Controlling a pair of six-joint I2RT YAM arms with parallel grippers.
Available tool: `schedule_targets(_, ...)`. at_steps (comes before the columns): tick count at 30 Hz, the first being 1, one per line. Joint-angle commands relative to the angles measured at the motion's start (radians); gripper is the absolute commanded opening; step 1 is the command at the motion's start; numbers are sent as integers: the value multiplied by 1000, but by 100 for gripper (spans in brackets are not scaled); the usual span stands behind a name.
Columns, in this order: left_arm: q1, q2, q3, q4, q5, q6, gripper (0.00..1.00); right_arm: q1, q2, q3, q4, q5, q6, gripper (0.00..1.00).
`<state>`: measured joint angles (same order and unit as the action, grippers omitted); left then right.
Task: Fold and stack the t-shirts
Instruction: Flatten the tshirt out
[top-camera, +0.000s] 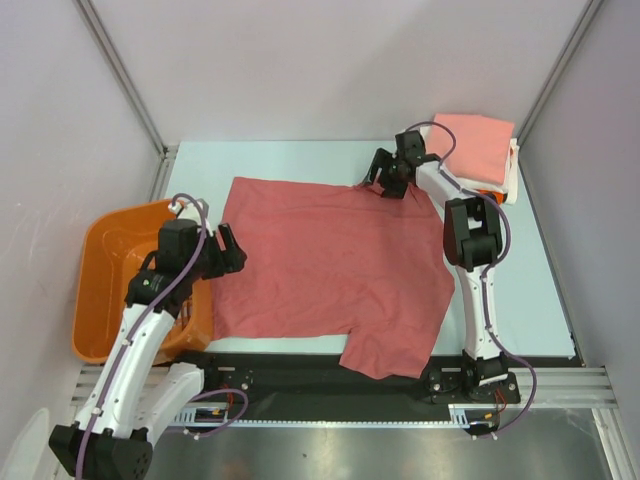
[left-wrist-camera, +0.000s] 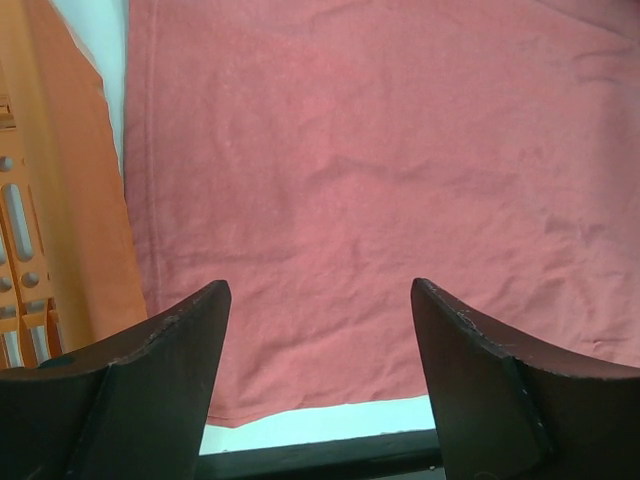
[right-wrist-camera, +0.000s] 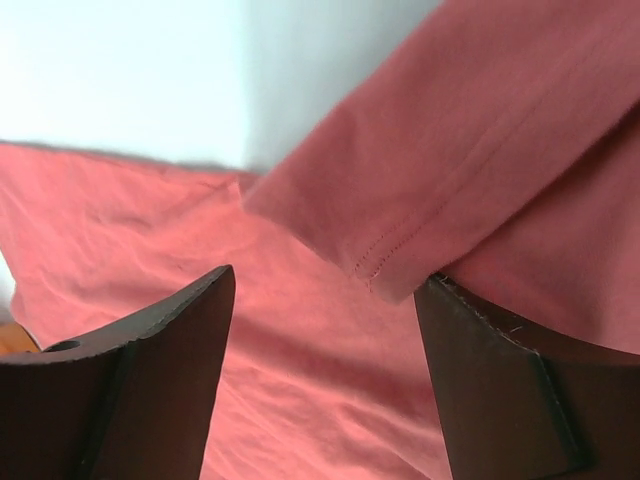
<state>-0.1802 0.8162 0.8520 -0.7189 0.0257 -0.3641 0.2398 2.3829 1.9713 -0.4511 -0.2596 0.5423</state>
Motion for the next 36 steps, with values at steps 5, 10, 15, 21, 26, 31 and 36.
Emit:
schedule_targets(5,-1,-58,-31,65,-9,27,80,15,134,268,-58,68,-1,78)
schedule_targets(10,1,-49,-33,65,-15,27,80,59,346,648,-23,76,36,84)
schedule_targets(15,1,-45,-33,65,-24,25,80,102,348,615,242,71,22,88)
schedule_targets(21,1,-48,-34,64,-24,24,79,155,110,376,265,149,-146,93)
schedule_targets(26,1,-51,-36,65,-24,22,80,90,-117,160,276,158,-102,100)
schedule_targets(31,1,-48,-36,65,-53,21,81,72,-281,54,-19,212,-90,100)
schedule_targets(36,-1,-38,-39,64,-55,8,81,140,-620,-340,-161,336,-39,100)
